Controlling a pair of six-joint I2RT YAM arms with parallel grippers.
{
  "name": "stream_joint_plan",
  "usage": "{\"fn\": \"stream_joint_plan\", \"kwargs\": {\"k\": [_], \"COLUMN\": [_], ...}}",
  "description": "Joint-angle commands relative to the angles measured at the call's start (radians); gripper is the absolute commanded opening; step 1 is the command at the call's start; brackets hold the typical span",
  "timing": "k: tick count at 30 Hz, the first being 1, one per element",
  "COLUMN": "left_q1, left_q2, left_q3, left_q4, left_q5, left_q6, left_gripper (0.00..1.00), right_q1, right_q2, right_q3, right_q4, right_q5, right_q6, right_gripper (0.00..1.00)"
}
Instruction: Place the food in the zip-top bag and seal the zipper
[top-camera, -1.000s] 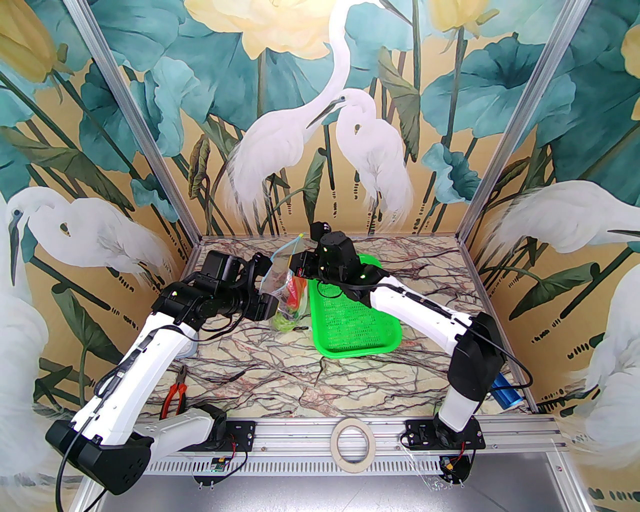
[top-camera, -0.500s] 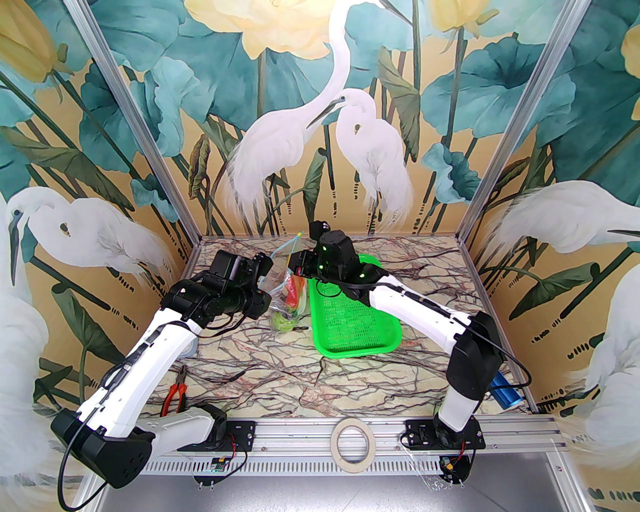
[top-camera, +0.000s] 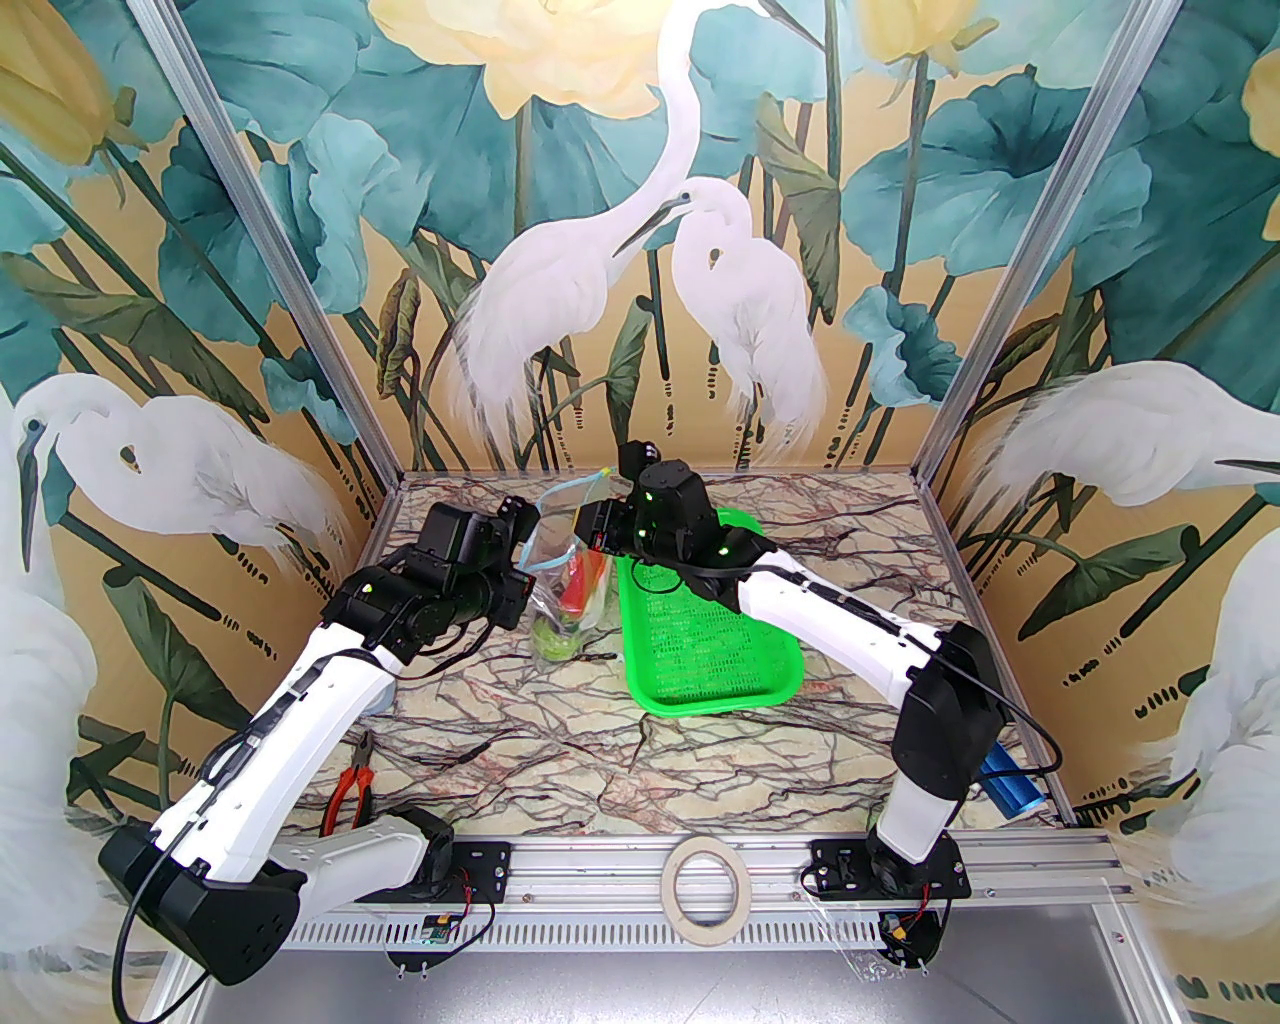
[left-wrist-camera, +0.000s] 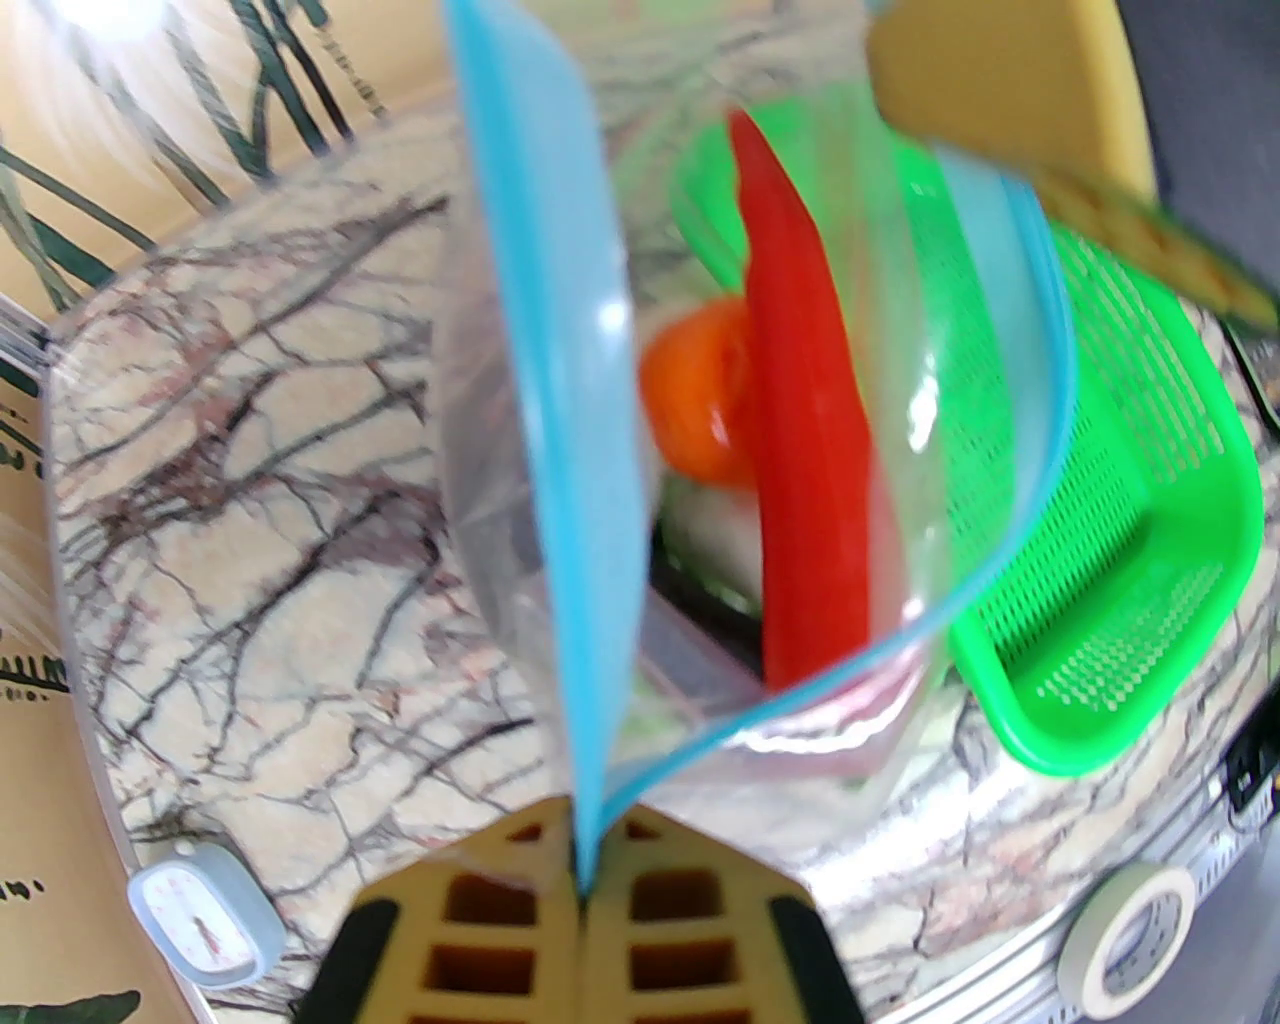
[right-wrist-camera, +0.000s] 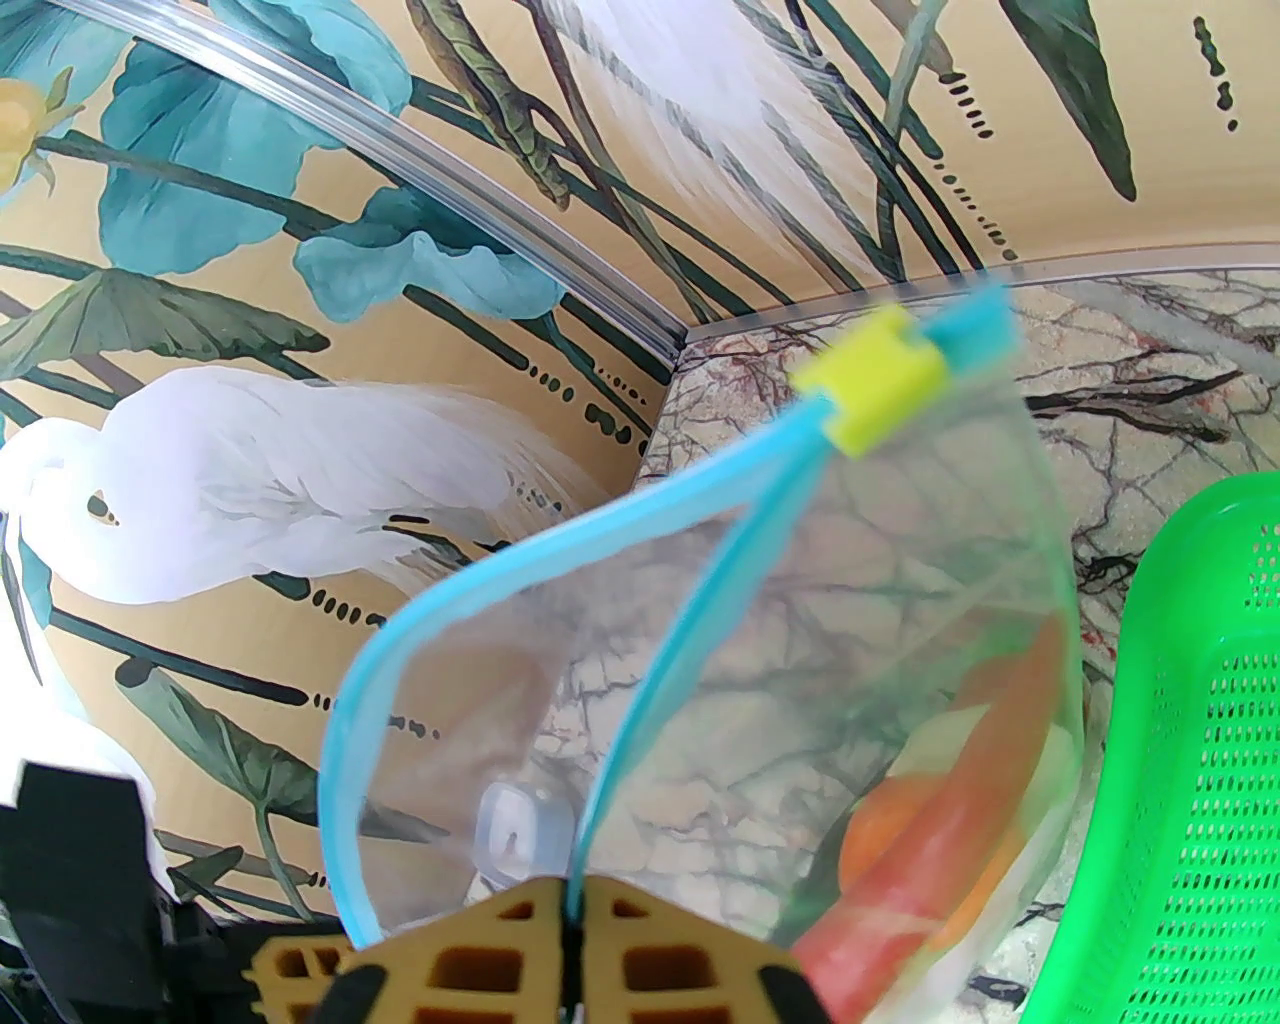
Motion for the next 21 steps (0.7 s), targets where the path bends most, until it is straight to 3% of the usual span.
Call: {"fn": "stream_joint_plan", "kwargs": {"k": [1, 3, 11, 15, 21], "left_q1": [0.029, 0.055, 0.140, 0.219, 0.301], "left_q2": [-0.003, 0.003, -0.001, 0.003, 0.021], "left_q3": [0.072, 0.102, 0.174, 0.194, 0.237], "left_q4": [0.042, 0.042, -0.031, -0.066, -0.093], "left_q5": [0.001, 0.044, 0.221, 0.356, 0.463], "left_q6": [-0.004, 0.028, 0.187, 0.200, 0.168], "left_gripper": [0.00, 0.00, 0.00, 0.00, 0.00], "right_q1": [0.001, -0.003, -0.054, -0.084, -0.125], "right_q2": [-0.070, -0.116, -0.337, -0.410, -0.468], "right_q3": [-0.003, -0.037, -0.206, -0.277, -0.409], "right_q4": [-0.003, 0.005, 0.010, 0.002, 0.047], "right_q5": [0.007, -0.001, -0.014, 0.002, 0.035], "right_q6": [-0.087, -0.143, -0.325, -0.435, -0.594], "right_gripper": [0.28, 0.36, 0.45, 0.49, 0.53]}}
